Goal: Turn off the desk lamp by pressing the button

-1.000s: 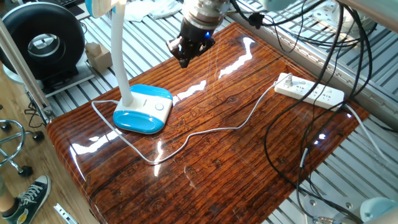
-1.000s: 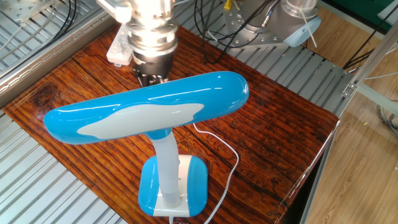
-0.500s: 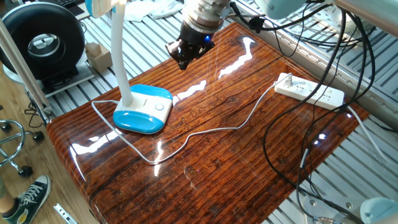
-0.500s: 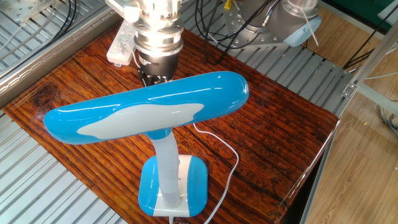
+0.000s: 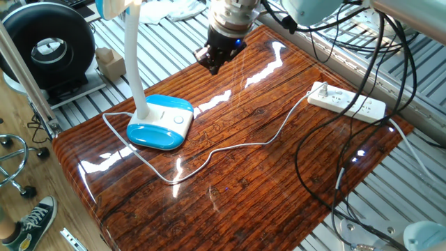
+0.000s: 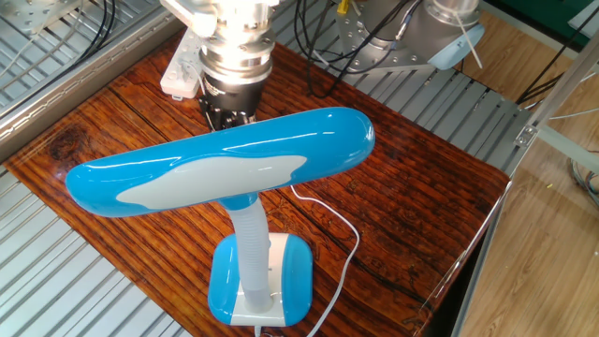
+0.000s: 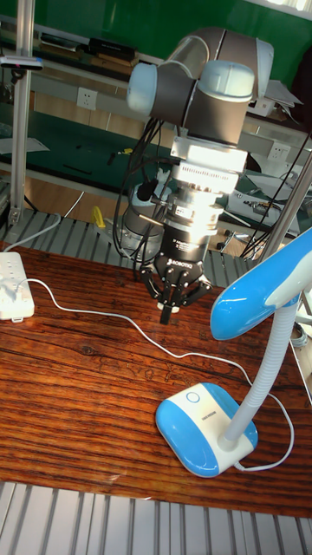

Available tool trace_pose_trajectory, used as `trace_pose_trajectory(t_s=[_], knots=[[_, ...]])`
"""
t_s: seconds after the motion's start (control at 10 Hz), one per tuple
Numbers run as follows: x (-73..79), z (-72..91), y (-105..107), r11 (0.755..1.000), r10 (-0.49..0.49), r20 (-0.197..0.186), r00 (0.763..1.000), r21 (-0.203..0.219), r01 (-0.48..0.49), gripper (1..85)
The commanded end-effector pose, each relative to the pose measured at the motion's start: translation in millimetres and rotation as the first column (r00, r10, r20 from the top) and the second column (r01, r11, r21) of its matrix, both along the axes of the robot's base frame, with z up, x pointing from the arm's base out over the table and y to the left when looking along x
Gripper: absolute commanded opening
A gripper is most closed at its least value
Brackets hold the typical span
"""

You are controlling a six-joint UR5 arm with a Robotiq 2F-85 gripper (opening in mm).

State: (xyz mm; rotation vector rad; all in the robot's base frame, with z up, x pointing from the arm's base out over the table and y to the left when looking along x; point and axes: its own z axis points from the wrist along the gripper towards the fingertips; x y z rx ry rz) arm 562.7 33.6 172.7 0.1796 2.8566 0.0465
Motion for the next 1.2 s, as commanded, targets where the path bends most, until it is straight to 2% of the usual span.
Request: trace_pose_trajectory(t_s=[0.0,0.1,0.2,0.4,0.5,0.6,0.9,1.1], knots=[[-11.5,-1.8,0.7,1.000,0.024,-0.045,0.999,0.001,-0.024,1.3],[-16.6,-3.0,-0.5,0.999,0.032,-0.065,0.997,-0.005,-0.033,1.3],[-18.6,-3.3,3.1,0.999,0.044,-0.072,0.996,0.006,-0.043,1.3],[-4.3,0.8,14.9,0.997,0.065,-0.012,0.998,0.045,-0.065,1.3],[-3.9,1.4,21.0,0.996,0.059,-0.009,0.998,0.071,-0.059,1.3],[-7.4,0.6,22.3,0.996,0.055,-0.023,0.998,0.078,-0.053,1.3],[-16.8,-11.0,30.9,0.996,0.057,-0.099,0.993,0.074,-0.050,1.3],[-14.1,-21.7,43.0,0.994,0.049,-0.107,0.993,0.105,-0.038,1.3]])
